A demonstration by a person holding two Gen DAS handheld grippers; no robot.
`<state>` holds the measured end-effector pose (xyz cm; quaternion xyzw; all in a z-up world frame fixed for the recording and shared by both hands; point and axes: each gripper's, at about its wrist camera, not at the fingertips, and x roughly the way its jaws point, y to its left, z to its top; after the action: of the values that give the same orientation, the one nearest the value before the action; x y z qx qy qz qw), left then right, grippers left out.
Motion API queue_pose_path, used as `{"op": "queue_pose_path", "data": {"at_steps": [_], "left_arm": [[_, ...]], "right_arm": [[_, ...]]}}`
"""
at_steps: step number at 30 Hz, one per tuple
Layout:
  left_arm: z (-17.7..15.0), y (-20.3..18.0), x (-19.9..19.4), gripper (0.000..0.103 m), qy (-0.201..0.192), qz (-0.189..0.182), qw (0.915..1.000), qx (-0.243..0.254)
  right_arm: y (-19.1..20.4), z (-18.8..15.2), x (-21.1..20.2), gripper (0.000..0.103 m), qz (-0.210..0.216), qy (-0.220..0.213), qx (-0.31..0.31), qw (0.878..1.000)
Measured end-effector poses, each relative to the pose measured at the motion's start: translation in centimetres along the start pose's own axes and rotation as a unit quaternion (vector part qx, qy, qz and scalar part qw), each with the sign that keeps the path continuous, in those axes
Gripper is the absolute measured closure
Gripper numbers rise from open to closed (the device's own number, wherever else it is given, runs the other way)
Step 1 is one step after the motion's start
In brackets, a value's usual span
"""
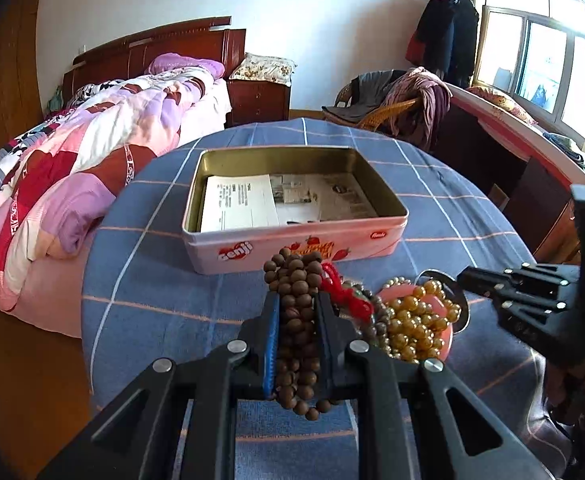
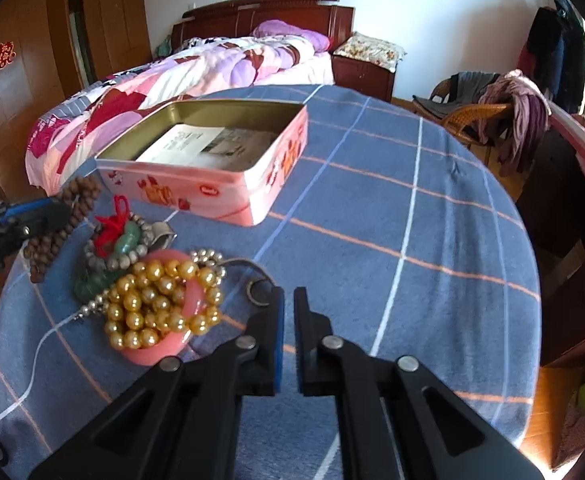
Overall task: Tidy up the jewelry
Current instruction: 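Grasp the silver bangle with the right gripper while the left lifts the beads toward the tin, then lower the beads into the pink tin with the left while the right lowers the bangle in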
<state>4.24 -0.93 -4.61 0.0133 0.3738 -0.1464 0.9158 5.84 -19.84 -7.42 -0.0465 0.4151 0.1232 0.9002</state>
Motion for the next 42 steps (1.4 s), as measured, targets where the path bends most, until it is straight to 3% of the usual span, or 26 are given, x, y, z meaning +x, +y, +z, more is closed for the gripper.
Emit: {"op": "queue_pose_path", "data": {"at_steps": [1, 3, 5, 6, 10, 20, 35, 42], "left_arm": [[0.1, 0.0, -0.1, 0.086, -0.002, 0.003, 1.0, 0.001], [0.1, 0.0, -0.1, 0.086, -0.004, 0.011, 0.9999, 0.005], [0.0, 0.0, 0.1, 0.086, -0.001, 0.012, 0.9999, 0.008], [0.0, 0.0, 0.2, 0.086, 0.002, 0.011, 0.9999, 0.007], [-0.2, -0.2, 0.3, 0.086, 0.006, 0.008, 0.9999, 0.011], [0.7, -0.4, -1.3, 0.086, -0.019, 0.013, 0.9996, 0.016], [2.7, 1.5, -1.2, 0.086, -0.044, 0.006, 0.999, -0.007], [4.5, 2.2, -0.8, 0.086, -0.055, 0.023, 0.9982, -0.001]], "right_arm": [[0.0, 0.0, 0.3, 0.067, 0.008, 0.004, 0.005, 1.0], [0.0, -0.1, 0.5, 0.066, 0.007, 0.007, 0.002, 1.0], [0.4, 0.0, 1.2, 0.074, -0.002, 0.016, -0.011, 1.0], [0.4, -0.1, 1.4, 0.093, -0.003, 0.02, -0.013, 1.0], [0.3, -0.2, 1.2, 0.097, 0.002, 0.016, -0.018, 1.0], [0.0, 1.0, -2.8, 0.096, -0.01, -0.053, -0.017, 0.998], [0.9, 4.4, -2.2, 0.096, 0.003, -0.075, -0.033, 0.997], [1.7, 6.7, -1.0, 0.096, 0.018, -0.082, -0.046, 0.995]]}}
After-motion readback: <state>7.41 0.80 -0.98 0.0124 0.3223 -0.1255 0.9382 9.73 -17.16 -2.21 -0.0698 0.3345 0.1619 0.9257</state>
